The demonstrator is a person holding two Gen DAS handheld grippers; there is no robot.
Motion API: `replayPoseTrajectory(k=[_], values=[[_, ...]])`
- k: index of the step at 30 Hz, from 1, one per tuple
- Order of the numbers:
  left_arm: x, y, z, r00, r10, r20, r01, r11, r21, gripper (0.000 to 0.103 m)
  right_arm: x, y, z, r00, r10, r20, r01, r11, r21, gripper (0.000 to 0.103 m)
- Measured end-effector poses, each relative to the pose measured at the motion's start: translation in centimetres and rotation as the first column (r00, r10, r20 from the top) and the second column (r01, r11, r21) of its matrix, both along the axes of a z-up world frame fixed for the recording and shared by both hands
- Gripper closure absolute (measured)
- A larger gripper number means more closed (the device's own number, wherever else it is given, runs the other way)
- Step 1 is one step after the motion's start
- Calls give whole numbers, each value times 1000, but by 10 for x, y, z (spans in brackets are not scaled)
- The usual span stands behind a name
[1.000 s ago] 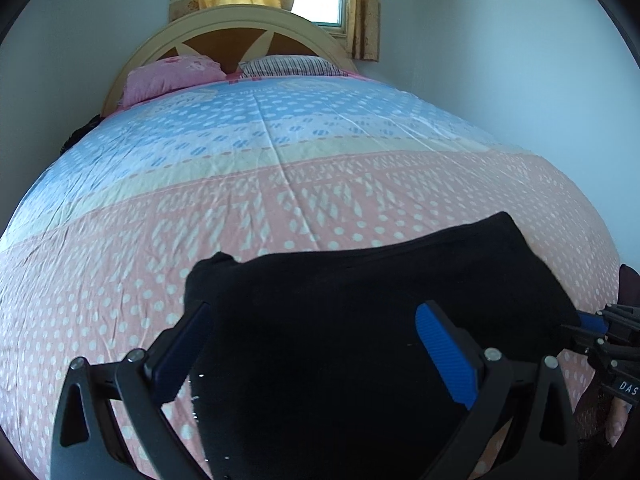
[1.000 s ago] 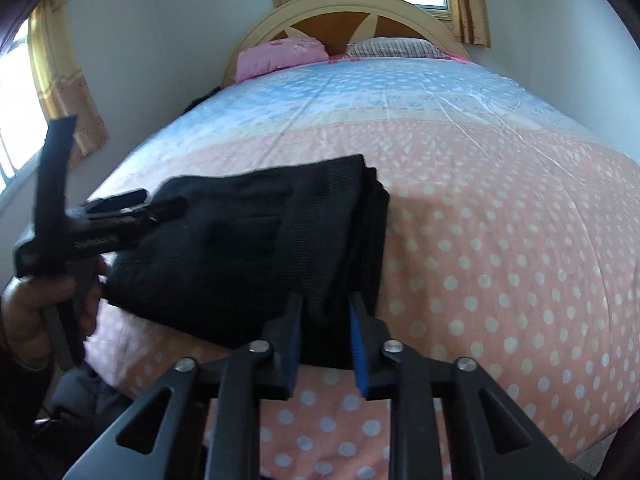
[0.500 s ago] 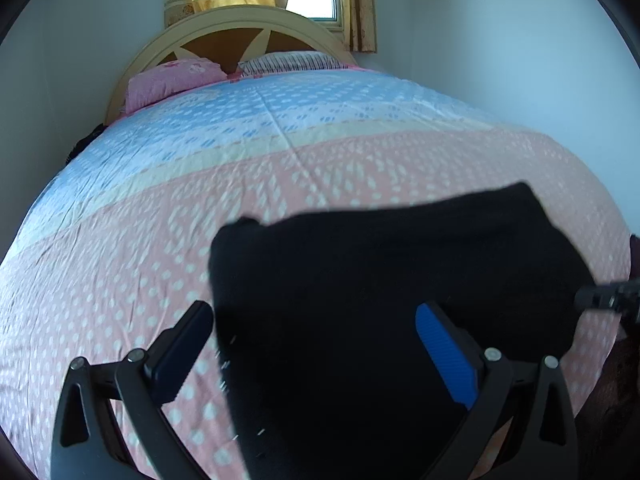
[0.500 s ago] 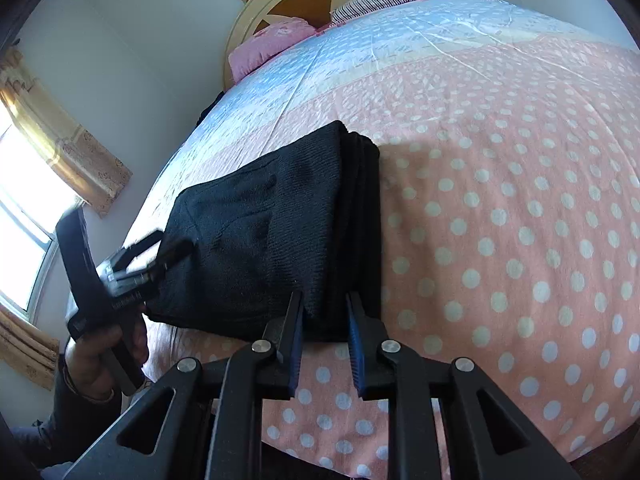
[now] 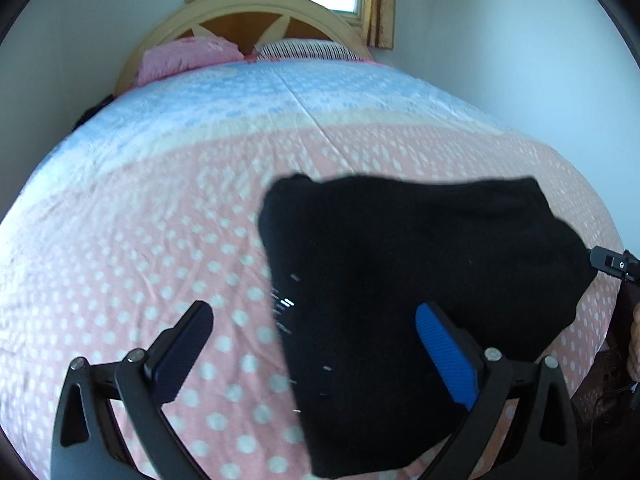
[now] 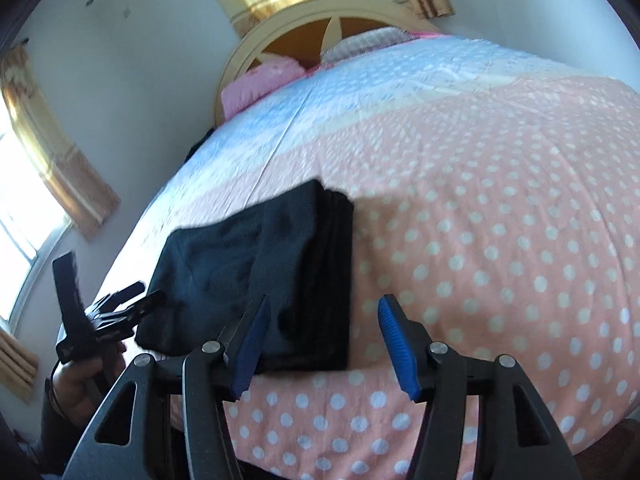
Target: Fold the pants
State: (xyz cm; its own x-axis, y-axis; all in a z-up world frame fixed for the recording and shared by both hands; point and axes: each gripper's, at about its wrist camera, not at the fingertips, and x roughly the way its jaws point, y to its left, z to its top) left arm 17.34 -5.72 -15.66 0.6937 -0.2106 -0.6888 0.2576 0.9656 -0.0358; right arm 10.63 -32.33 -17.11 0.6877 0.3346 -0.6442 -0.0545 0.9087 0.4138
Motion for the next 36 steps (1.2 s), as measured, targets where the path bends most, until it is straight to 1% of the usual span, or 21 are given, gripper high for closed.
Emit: replayPoseTrajectory(k=[2, 6, 9, 12, 15, 18, 20, 23, 26, 29, 31, 32, 33, 34, 35, 36], values=[[3, 7, 3, 1000, 23, 14, -23, 1000, -11, 0, 2, -2, 1, 1000, -23, 4, 23, 1000, 11, 45], [19, 19, -4, 998, 50, -24, -51, 998, -44, 0, 24, 5, 1, 1000, -30, 1, 30, 999, 31, 45], [27, 20, -11, 997, 44, -56, -48, 996, -74, 0, 40, 12, -5, 1000, -7, -18, 8, 999, 44, 45], [33, 18, -17, 997, 35, -75, -42, 995, -95, 0, 53, 15, -16, 999, -5, -51, 7, 999, 50, 45], [34, 18, -20, 995, 18, -96, -29, 994, -110, 0, 54, 12, -23, 999, 5, -43, -2, 998, 57, 46], [37, 15, -21, 994, 10, -107, -22, 994, -109, 0, 53, 14, -24, 999, 9, -47, -7, 999, 47, 47], [40, 11, -22, 994, 4, -109, -14, 995, -96, 0, 55, 15, -27, 999, 9, -51, -6, 999, 44, 47], [42, 5, -22, 994, -17, -104, 9, 997, -81, 0, 55, 12, -29, 998, 8, -56, -4, 998, 69, 47], [44, 4, -22, 994, -30, -104, 22, 997, -81, 0, 53, 8, -30, 998, 5, -59, 0, 996, 85, 50], [43, 4, -22, 993, -48, -104, 38, 995, -93, 4, 54, 12, -29, 998, 6, -56, -3, 998, 58, 53], [42, 2, -22, 992, -71, -102, 61, 993, -98, 9, 54, 15, -29, 999, 13, -52, -11, 999, 39, 56], [43, 0, -22, 992, -80, -101, 70, 993, -97, 10, 54, 16, -30, 999, 17, -51, -15, 999, 45, 61], [43, -1, -22, 991, -85, -100, 75, 993, -96, 12, 54, 17, -31, 998, 21, -52, -18, 998, 57, 63], [44, -1, -22, 991, -92, -100, 82, 992, -100, 16, 53, 17, -32, 999, 17, -48, -14, 998, 59, 64], [43, -1, -22, 990, -100, -99, 90, 990, -107, 18, 52, 17, -31, 999, 19, -43, -17, 998, 59, 68], [43, 0, -22, 989, -111, -95, 99, 988, -118, 27, 51, 18, -30, 999, 24, -36, -22, 998, 64, 73]])
